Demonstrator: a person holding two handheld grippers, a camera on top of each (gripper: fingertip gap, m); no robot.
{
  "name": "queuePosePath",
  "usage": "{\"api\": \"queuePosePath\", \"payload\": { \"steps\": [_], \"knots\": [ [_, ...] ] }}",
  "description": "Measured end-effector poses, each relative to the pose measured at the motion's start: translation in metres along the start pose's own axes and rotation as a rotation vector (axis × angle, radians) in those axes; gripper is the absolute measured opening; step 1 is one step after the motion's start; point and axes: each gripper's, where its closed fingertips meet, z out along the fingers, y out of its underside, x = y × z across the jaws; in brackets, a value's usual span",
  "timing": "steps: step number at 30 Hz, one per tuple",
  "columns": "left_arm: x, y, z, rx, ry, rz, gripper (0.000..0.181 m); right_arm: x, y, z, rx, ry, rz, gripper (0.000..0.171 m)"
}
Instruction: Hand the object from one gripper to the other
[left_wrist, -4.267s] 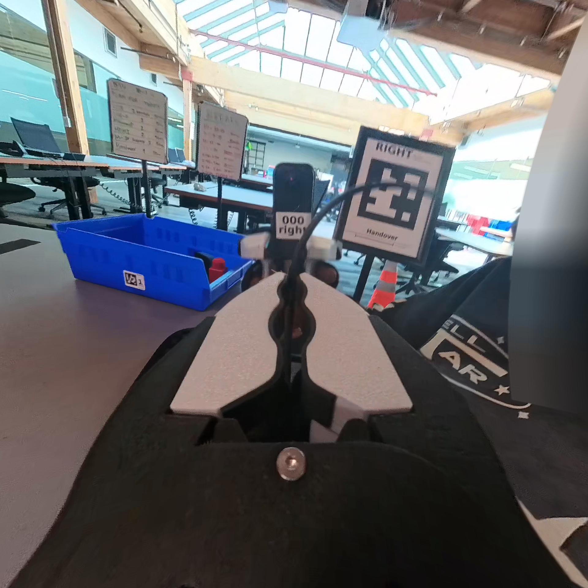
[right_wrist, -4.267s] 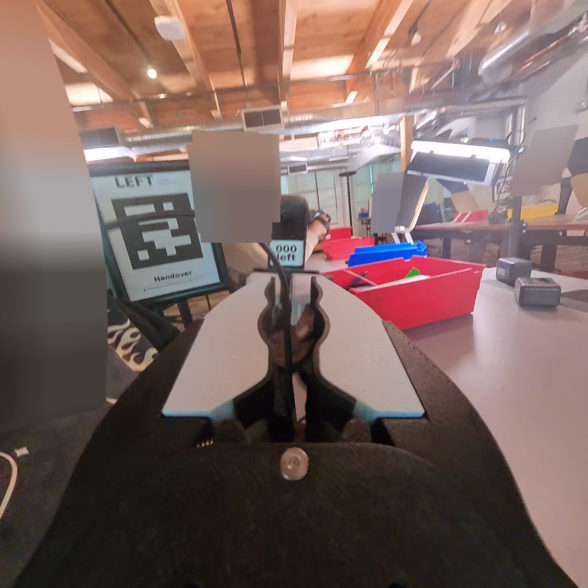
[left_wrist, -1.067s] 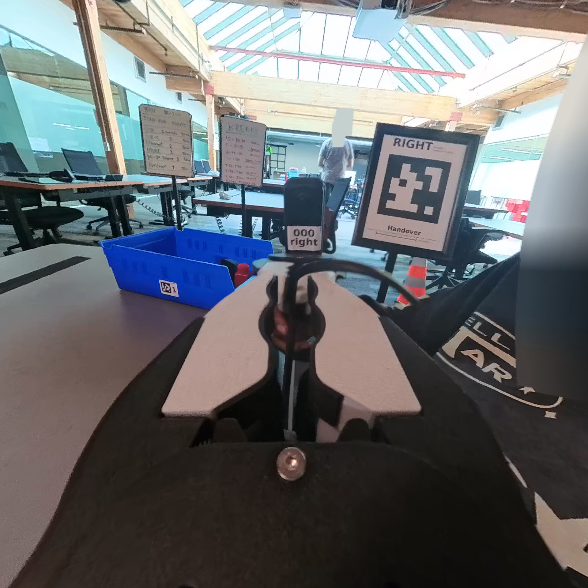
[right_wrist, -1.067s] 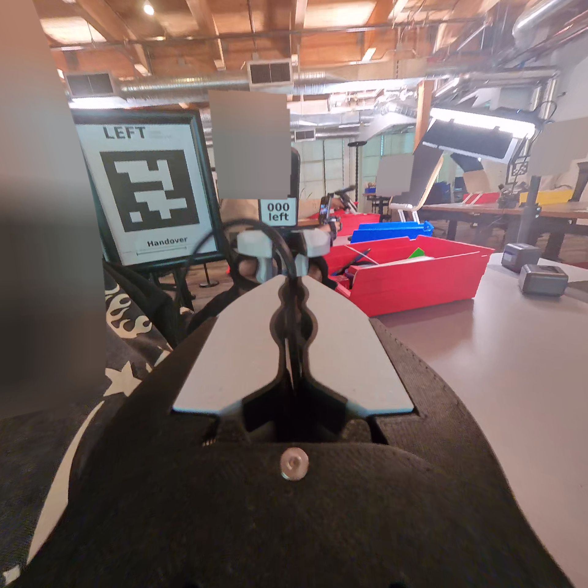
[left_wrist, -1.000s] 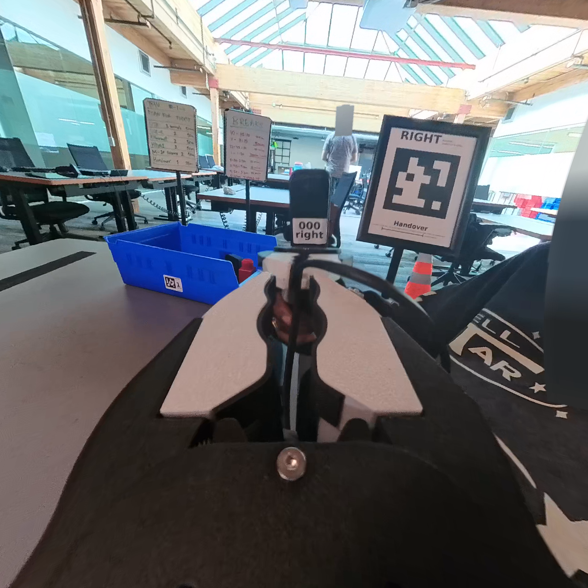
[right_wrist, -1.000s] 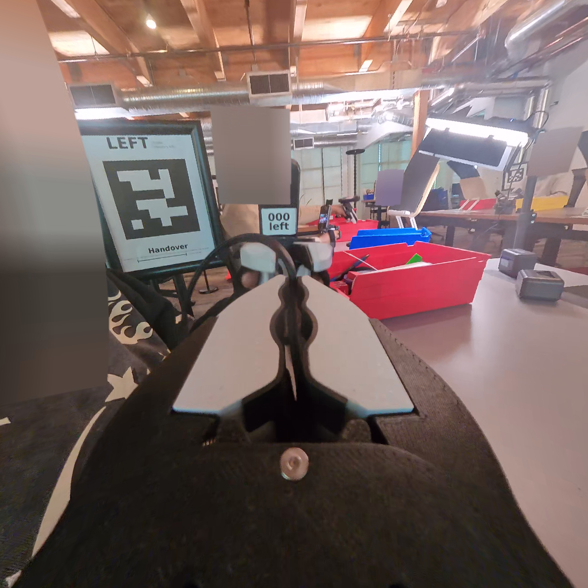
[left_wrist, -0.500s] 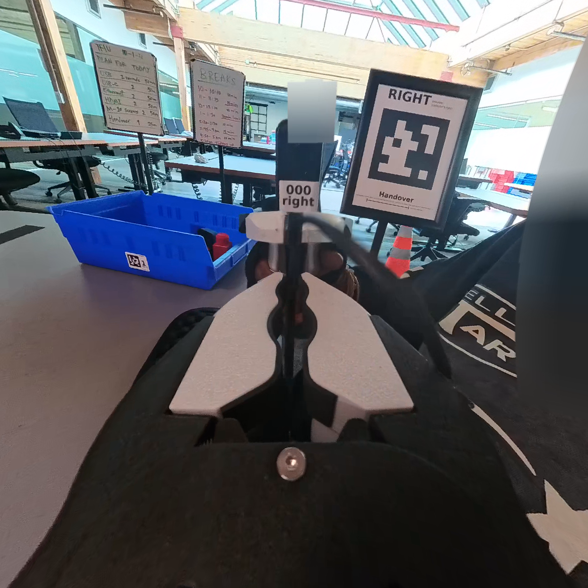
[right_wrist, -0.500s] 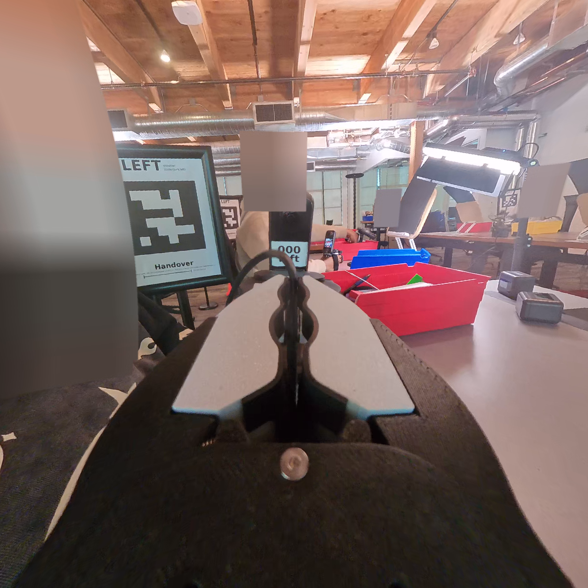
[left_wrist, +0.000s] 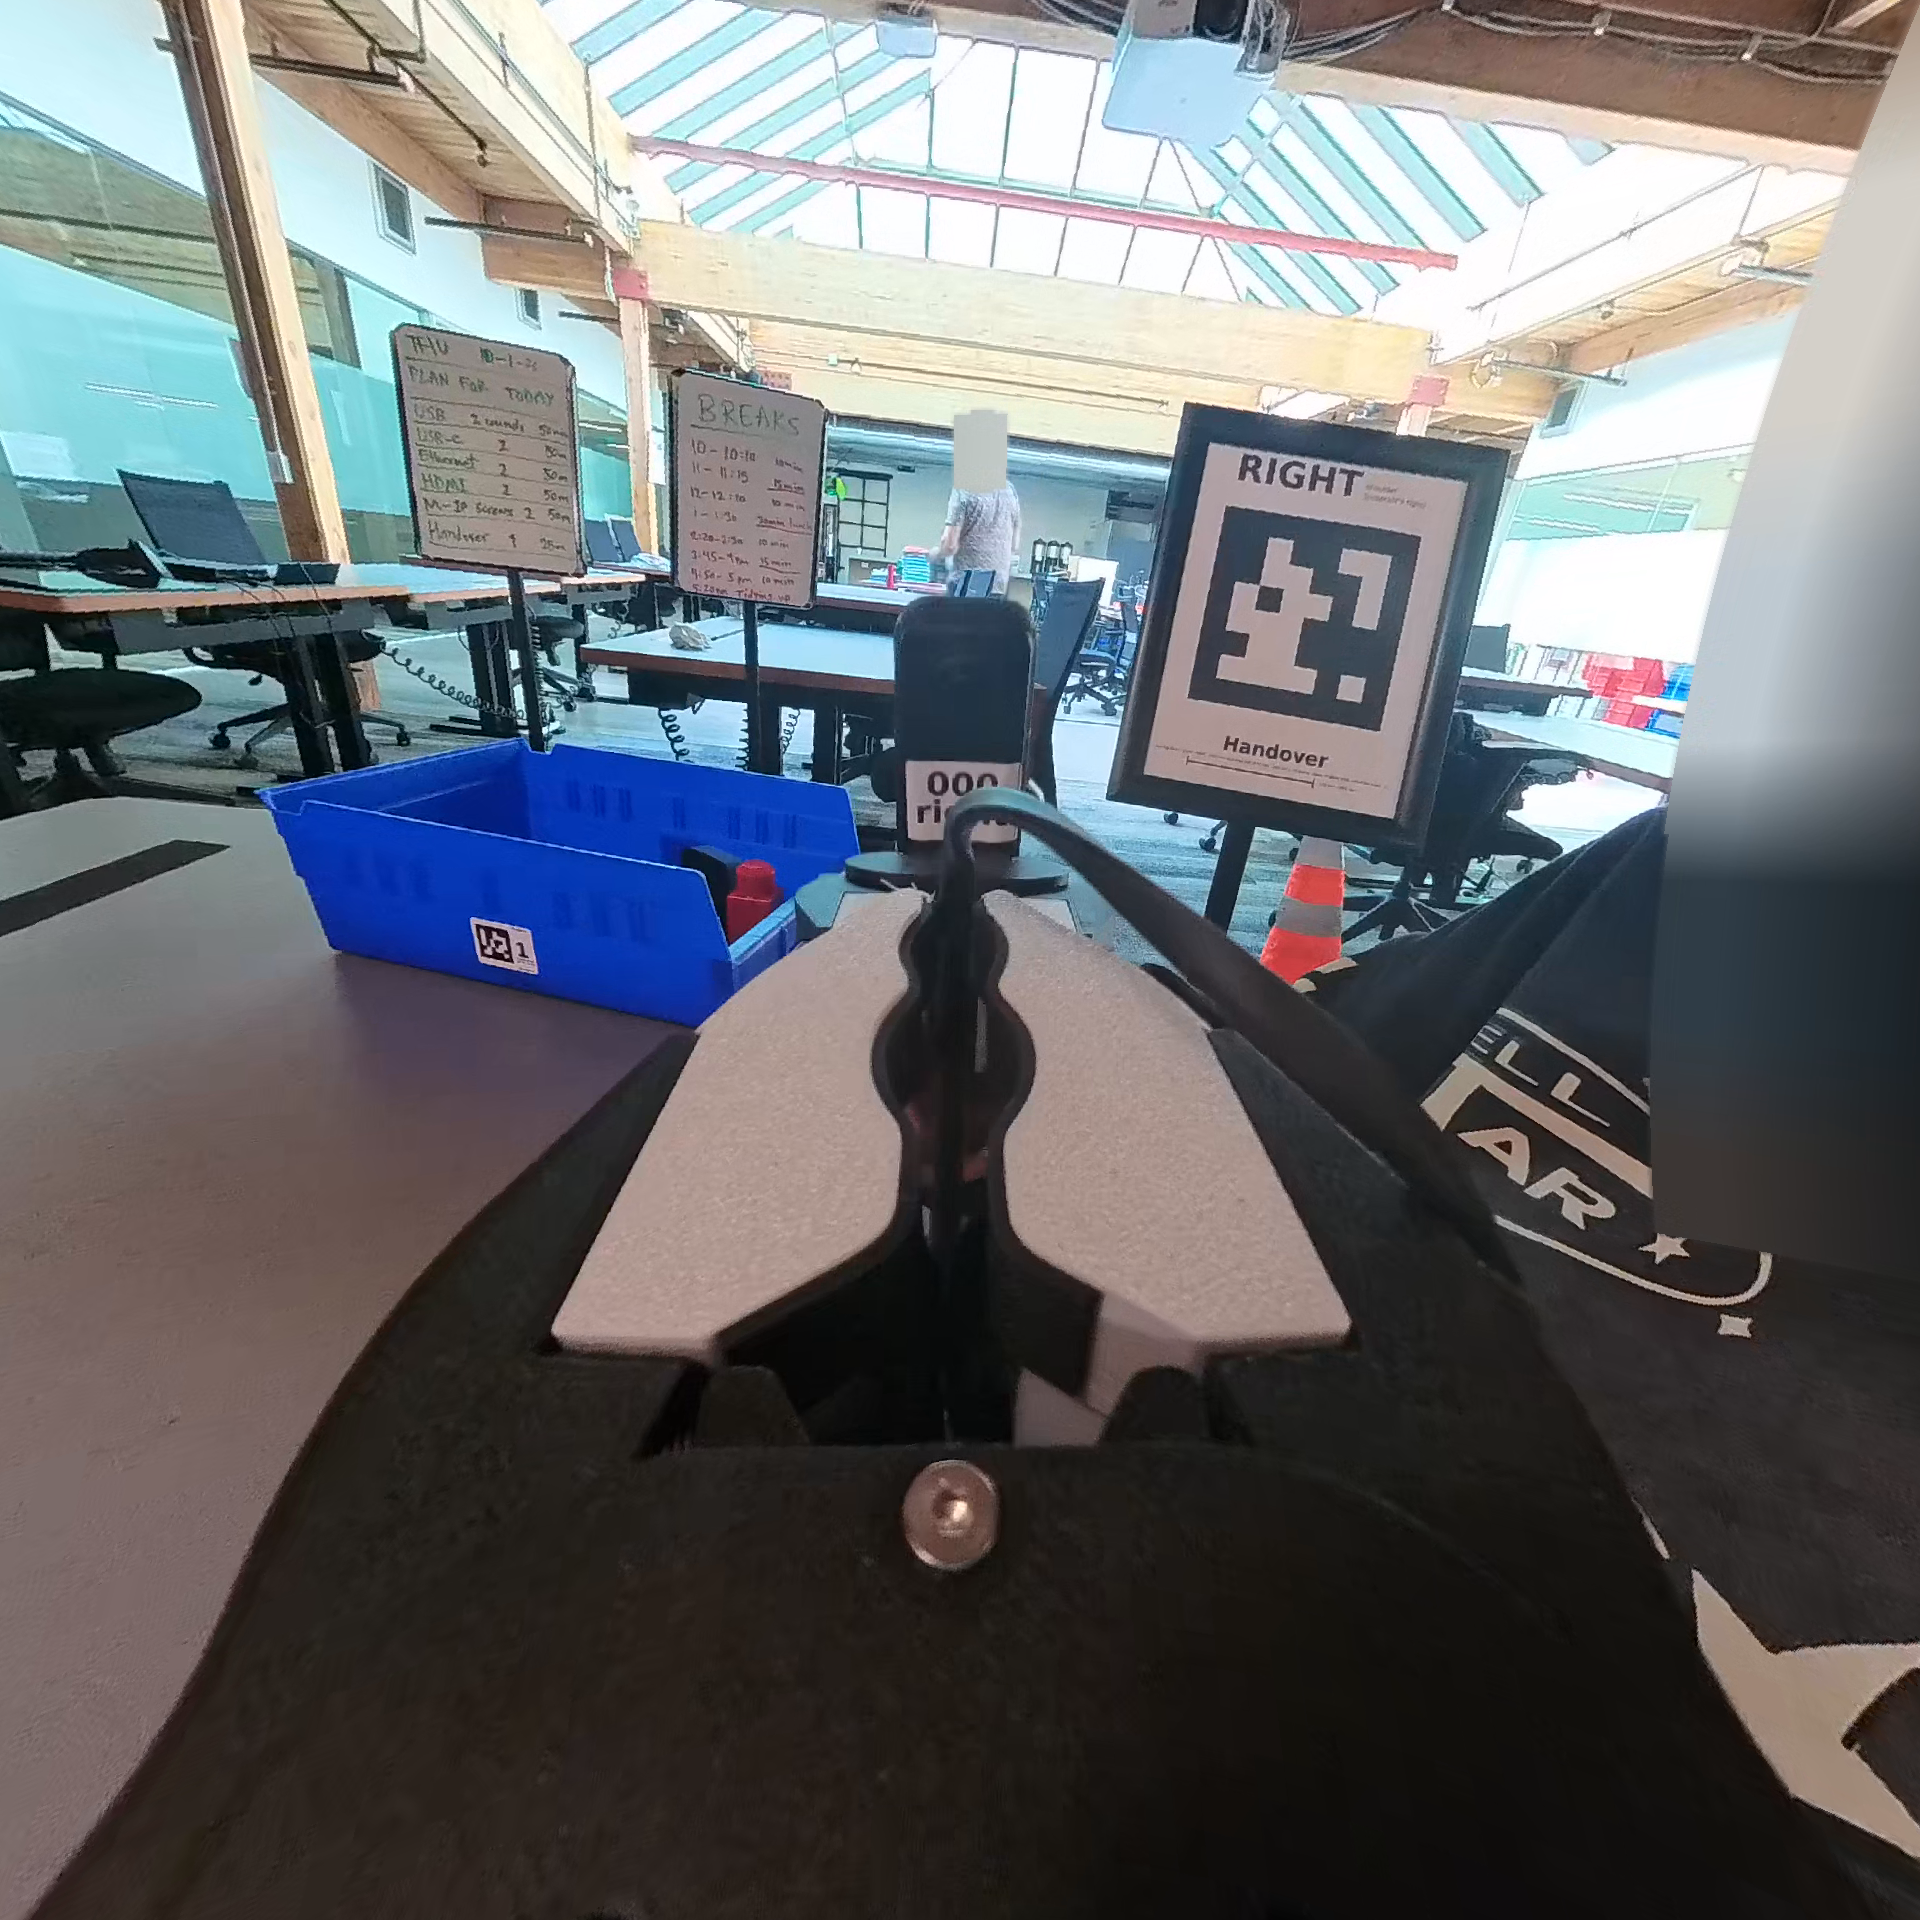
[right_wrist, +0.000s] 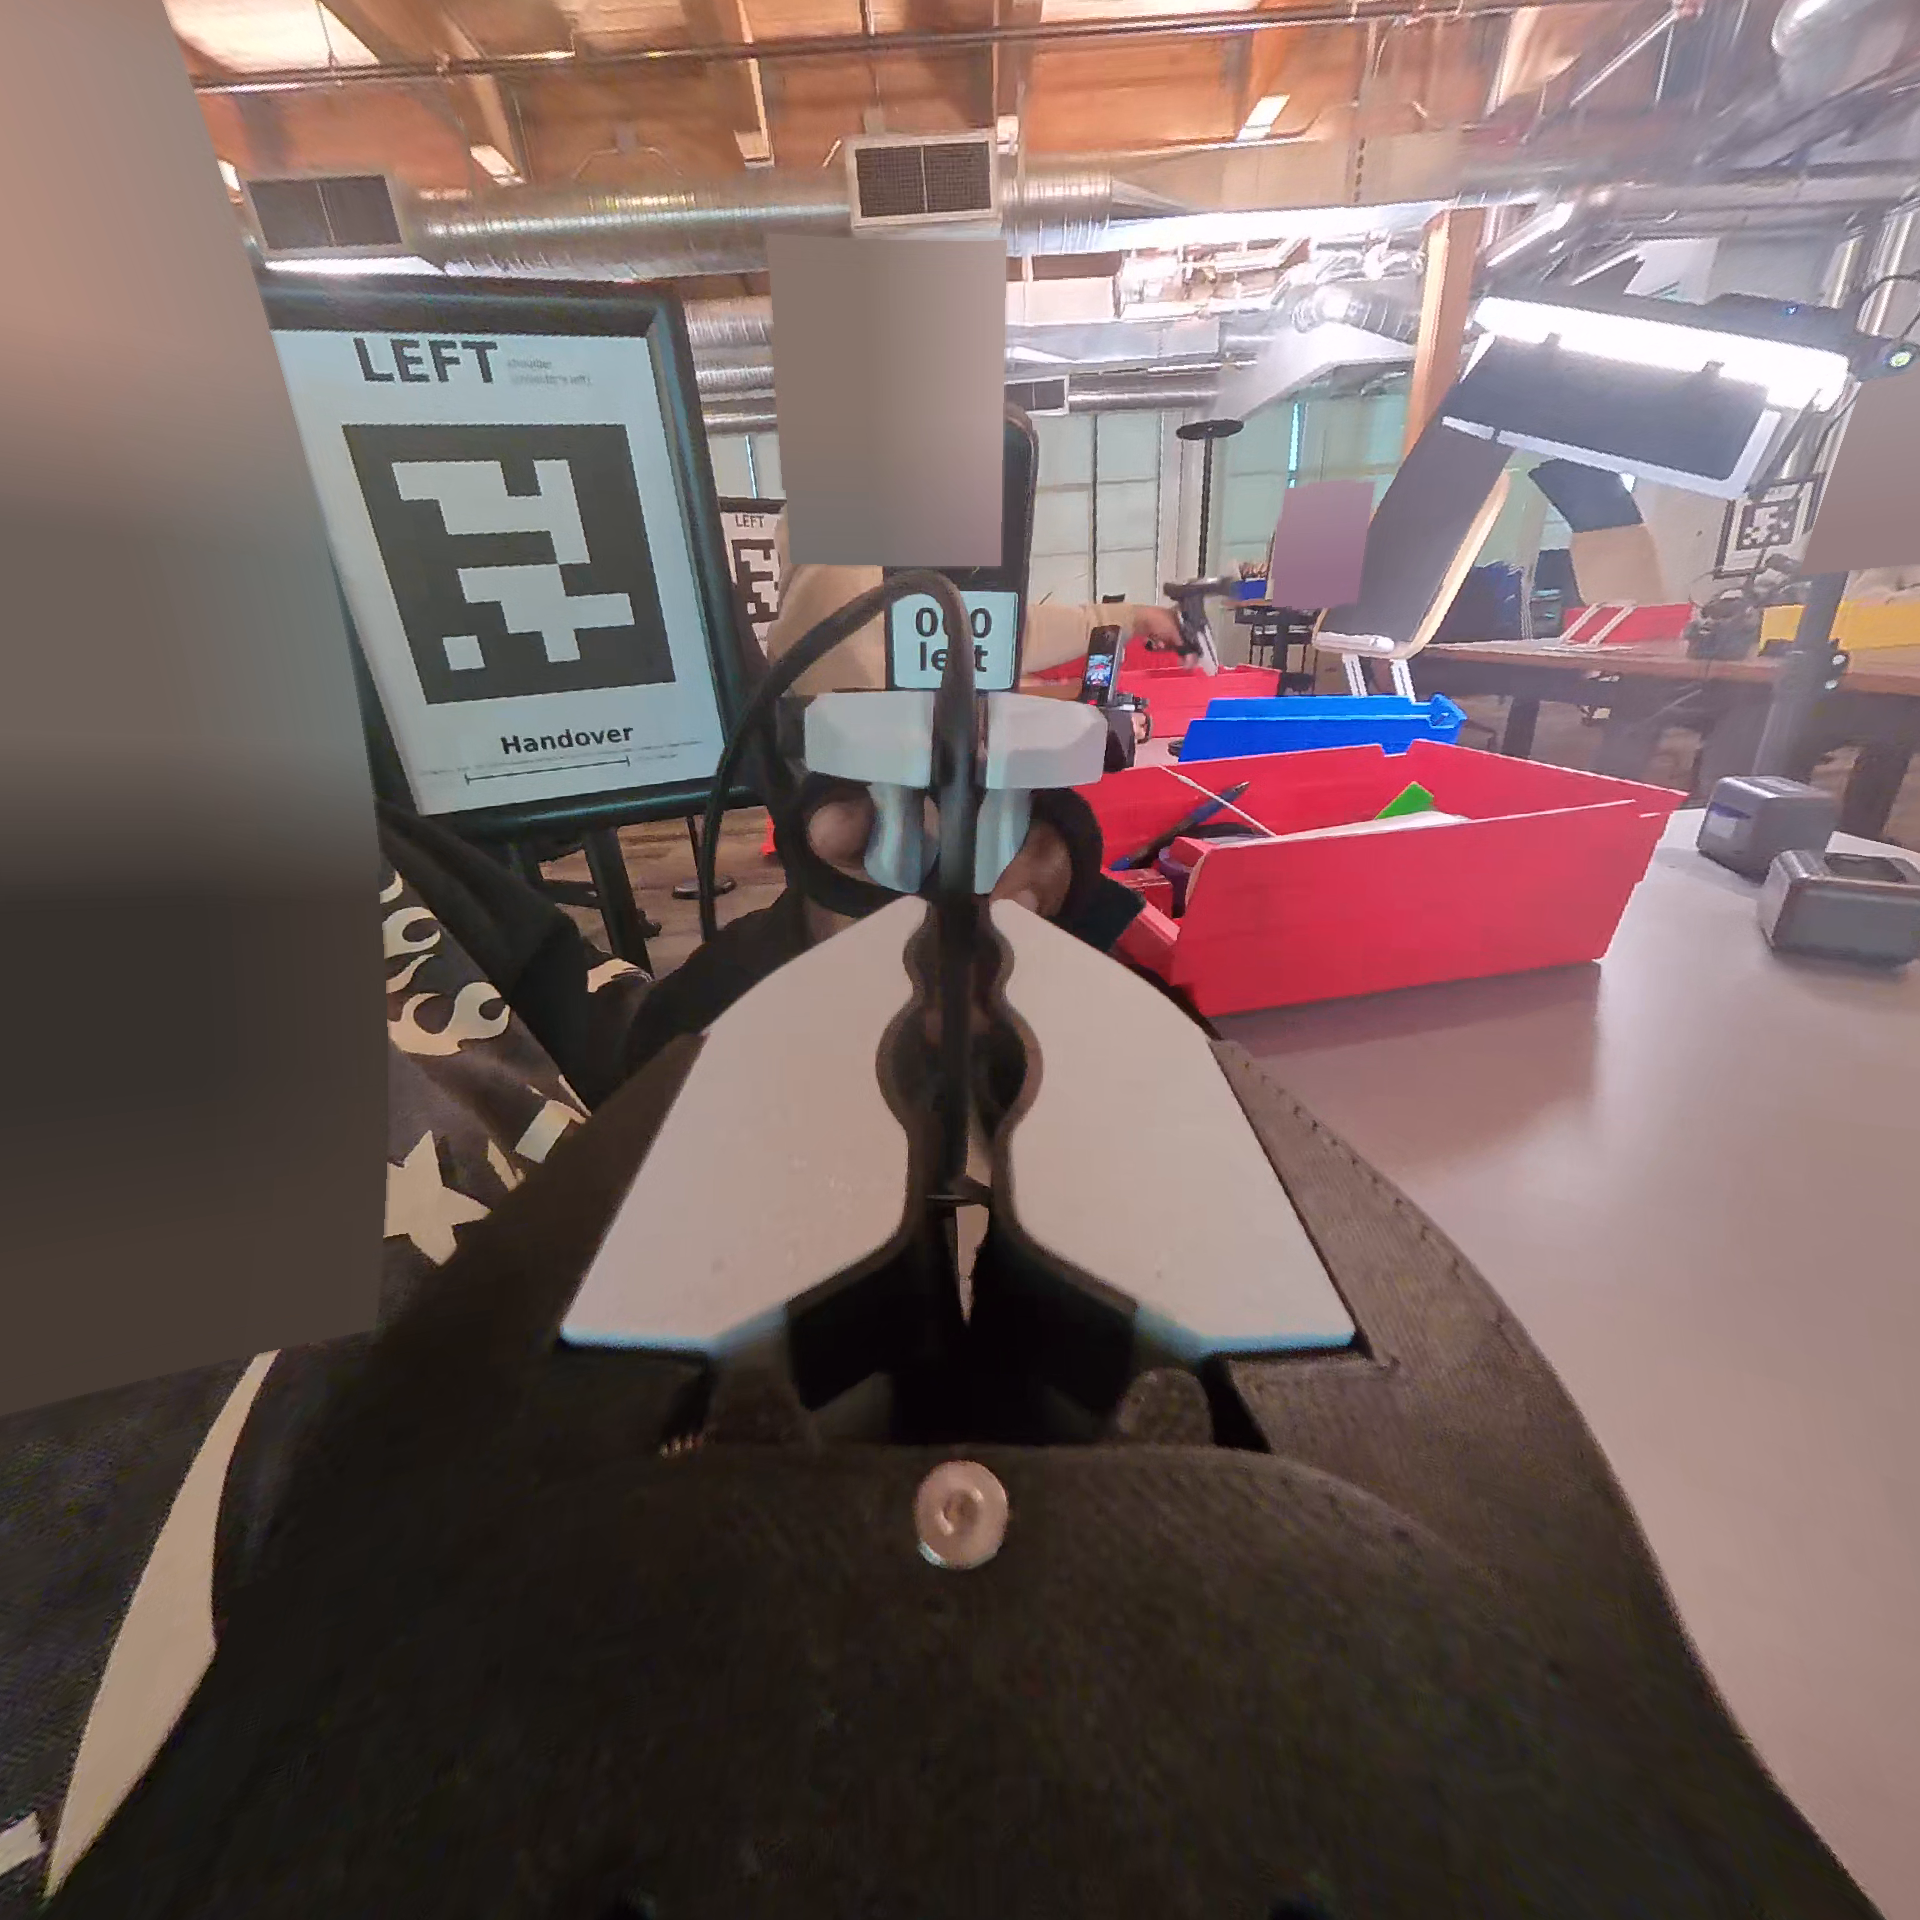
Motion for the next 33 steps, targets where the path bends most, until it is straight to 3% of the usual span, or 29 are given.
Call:
{"api": "queuePosePath", "payload": {
  "steps": [6,17,25,33],
  "knots": [
    [-0.005,0.011,0.001,-0.071,-0.027,0.033,0.02,0.003,-0.014,-0.006,0.063,0.017,0.0,0.006],
    [-0.006,0.032,0.005,-0.174,-0.003,0.046,0.024,0.002,-0.022,-0.009,0.092,0.028,-0.018,0.006],
    [0.002,0.044,0.016,-0.201,0.042,0.044,0.006,-0.003,-0.024,-0.008,0.102,0.013,-0.023,0.006],
    [-0.006,0.015,0.004,-0.076,-0.021,0.053,0.005,0.006,-0.027,-0.013,0.124,0.048,-0.019,0.02]
  ]
}}
